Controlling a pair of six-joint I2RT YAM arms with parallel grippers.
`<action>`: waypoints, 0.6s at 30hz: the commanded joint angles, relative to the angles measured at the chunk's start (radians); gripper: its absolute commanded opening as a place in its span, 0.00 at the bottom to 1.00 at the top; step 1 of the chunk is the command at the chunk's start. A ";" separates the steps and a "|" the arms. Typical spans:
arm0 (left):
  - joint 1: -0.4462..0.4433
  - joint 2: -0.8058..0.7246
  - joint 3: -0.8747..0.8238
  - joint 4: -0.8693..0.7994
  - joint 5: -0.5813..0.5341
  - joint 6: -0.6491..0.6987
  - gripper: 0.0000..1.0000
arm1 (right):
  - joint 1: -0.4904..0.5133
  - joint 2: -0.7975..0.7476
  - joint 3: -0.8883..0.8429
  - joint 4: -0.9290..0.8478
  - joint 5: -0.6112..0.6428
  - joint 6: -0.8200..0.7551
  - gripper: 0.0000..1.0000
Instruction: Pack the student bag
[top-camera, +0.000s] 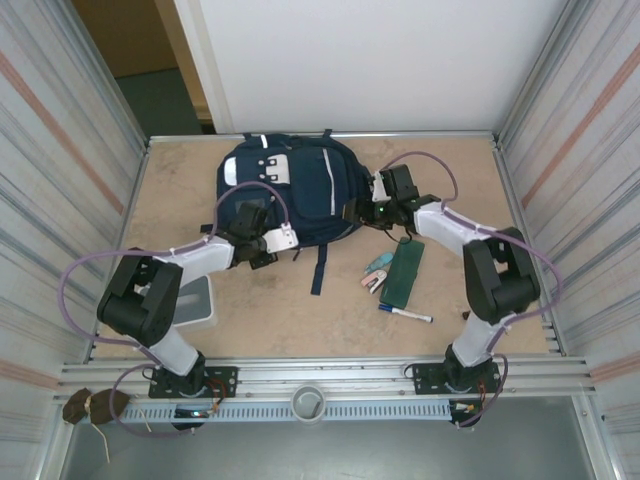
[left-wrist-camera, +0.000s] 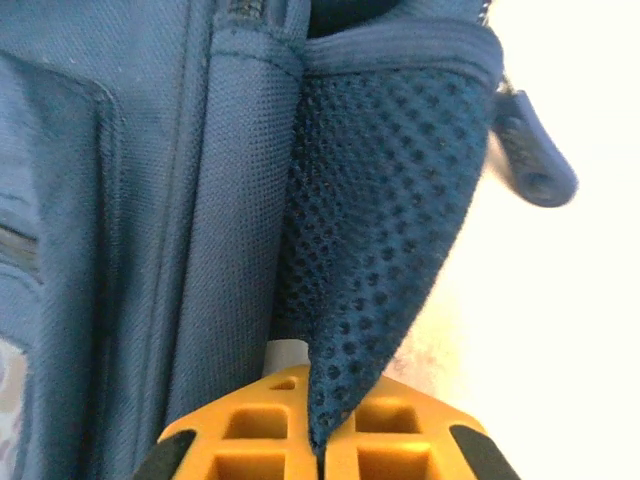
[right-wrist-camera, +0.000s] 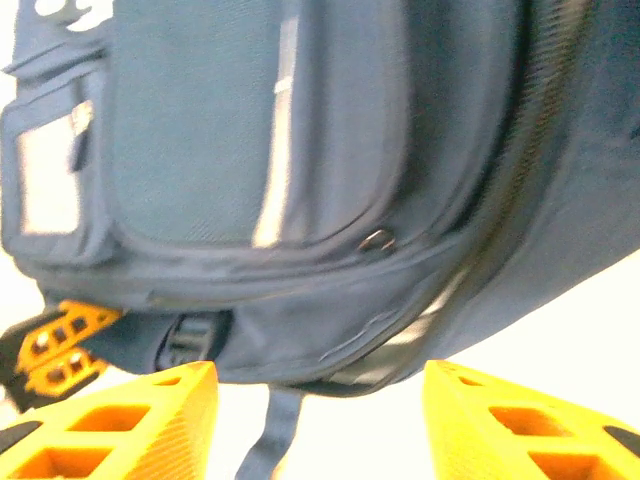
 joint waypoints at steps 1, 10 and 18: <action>0.001 -0.090 0.055 -0.074 0.162 -0.119 0.00 | 0.070 -0.118 -0.076 0.020 0.058 -0.066 0.61; 0.038 -0.153 0.111 -0.104 0.300 -0.211 0.00 | 0.356 -0.194 -0.305 0.410 0.355 -0.154 0.67; 0.047 -0.193 0.124 -0.094 0.347 -0.222 0.00 | 0.437 -0.069 -0.364 0.641 0.427 -0.265 0.65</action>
